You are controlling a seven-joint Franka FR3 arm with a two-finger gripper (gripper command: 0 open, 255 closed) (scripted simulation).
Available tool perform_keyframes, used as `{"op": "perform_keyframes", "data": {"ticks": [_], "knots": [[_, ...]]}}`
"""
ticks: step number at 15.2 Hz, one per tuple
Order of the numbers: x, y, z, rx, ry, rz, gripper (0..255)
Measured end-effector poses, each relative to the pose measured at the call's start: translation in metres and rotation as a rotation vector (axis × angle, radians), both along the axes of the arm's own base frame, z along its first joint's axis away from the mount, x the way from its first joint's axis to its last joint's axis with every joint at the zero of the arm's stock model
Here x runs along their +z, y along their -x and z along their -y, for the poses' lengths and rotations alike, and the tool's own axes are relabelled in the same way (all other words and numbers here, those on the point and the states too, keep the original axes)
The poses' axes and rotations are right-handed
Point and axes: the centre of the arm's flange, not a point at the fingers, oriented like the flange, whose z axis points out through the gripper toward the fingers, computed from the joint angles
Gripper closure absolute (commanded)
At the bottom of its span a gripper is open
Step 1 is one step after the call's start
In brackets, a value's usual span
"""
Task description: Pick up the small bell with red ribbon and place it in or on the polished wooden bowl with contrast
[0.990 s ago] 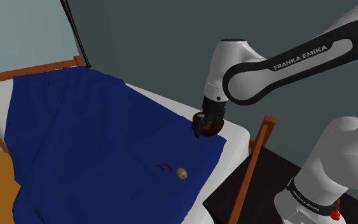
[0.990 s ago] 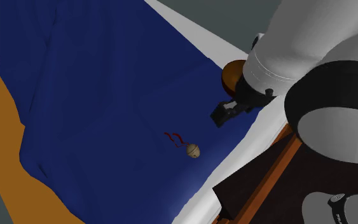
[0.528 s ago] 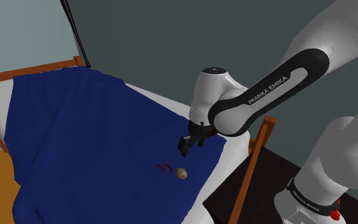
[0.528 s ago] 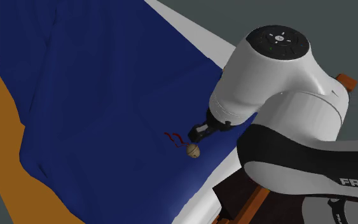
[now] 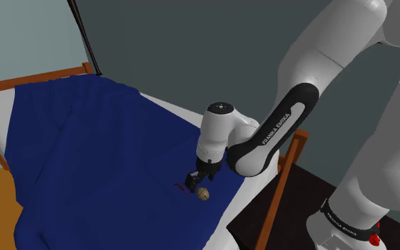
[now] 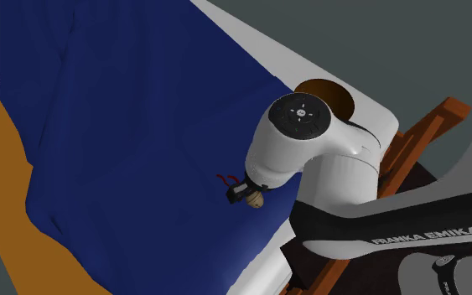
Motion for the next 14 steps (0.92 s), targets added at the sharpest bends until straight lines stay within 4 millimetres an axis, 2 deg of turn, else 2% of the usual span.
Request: {"op": "perform_keyframes", "data": {"ticks": [6,12,13,14], "knots": [[-0.031,-0.003,-0.002,0.001,-0.001,0.001,0],[-0.036,-0.004,-0.003,0.002,-0.001,0.001,0],[-0.036,-0.004,-0.003,0.002,-0.001,0.001,255],[-0.036,-0.004,-0.003,0.002,-0.001,0.001,255]]}}
